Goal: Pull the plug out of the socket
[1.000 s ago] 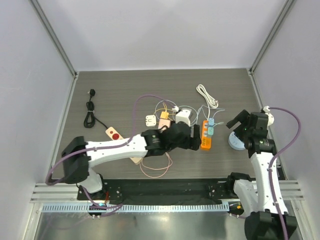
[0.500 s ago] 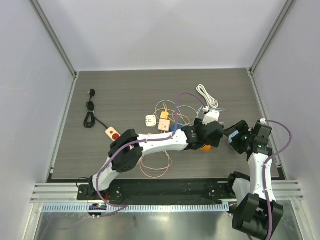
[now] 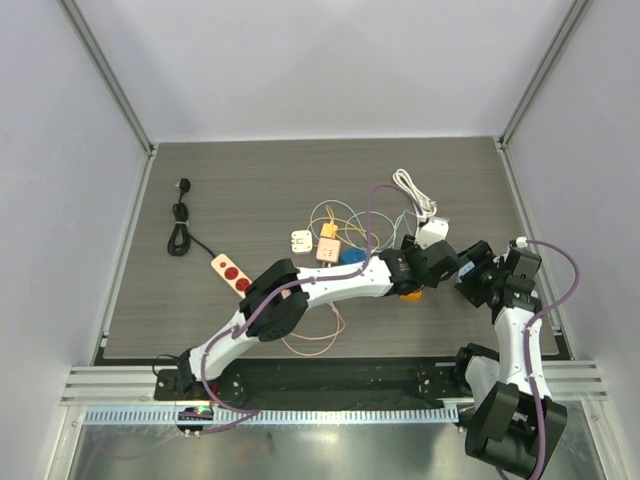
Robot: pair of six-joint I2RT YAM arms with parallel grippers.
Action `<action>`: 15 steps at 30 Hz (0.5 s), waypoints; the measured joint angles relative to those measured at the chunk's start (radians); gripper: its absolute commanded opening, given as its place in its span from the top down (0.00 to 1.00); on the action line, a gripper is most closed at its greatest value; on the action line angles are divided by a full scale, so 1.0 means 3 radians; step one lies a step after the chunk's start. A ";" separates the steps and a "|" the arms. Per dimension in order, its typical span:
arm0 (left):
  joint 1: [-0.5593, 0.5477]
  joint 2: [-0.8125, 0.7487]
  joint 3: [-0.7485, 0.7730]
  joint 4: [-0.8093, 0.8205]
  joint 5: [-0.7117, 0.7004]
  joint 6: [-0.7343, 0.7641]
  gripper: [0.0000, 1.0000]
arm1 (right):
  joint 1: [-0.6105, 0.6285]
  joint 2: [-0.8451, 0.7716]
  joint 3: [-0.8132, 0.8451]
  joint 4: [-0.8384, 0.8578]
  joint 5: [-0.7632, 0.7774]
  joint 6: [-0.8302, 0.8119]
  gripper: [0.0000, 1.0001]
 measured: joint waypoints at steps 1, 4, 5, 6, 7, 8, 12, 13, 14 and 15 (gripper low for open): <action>0.0010 0.0019 0.0010 -0.0004 0.0011 -0.0003 0.44 | 0.0000 0.0024 -0.0004 0.0005 -0.0003 0.0000 0.13; 0.0047 0.0070 0.0018 -0.0031 0.0048 -0.0008 0.59 | 0.0000 0.0066 -0.0015 0.0039 -0.0017 0.0000 0.13; 0.0061 0.0080 0.0018 -0.0031 0.0067 -0.0024 0.65 | 0.0000 0.0066 -0.0019 0.0053 -0.0024 0.0000 0.13; 0.0072 0.0085 0.0018 -0.0027 0.0090 -0.0027 0.71 | 0.0000 0.0066 -0.0029 0.0083 -0.0041 0.0000 0.13; 0.0085 0.0086 0.0018 -0.0028 0.0112 -0.0022 0.81 | 0.0000 0.0066 -0.0048 0.0126 -0.0061 -0.0001 0.12; 0.0100 0.0086 0.0023 -0.0027 0.0144 -0.0017 0.85 | 0.0000 0.0074 -0.0070 0.0163 -0.0095 -0.0003 0.12; 0.0179 0.0075 0.0025 -0.0011 0.0354 -0.0034 1.00 | 0.0000 0.0161 -0.0172 0.0298 -0.0305 -0.0005 0.11; 0.0205 0.0056 0.0004 0.0009 0.0418 -0.0045 1.00 | 0.0000 0.0184 -0.0189 0.0314 -0.0369 -0.0004 0.11; 0.0238 0.0004 -0.0084 0.0064 0.0500 -0.0066 1.00 | 0.0000 0.0193 -0.0211 0.0350 -0.0426 -0.0003 0.12; 0.0267 -0.0058 -0.0178 0.0089 0.0565 -0.0085 1.00 | 0.0000 0.0195 -0.0233 0.0381 -0.0481 -0.0003 0.13</action>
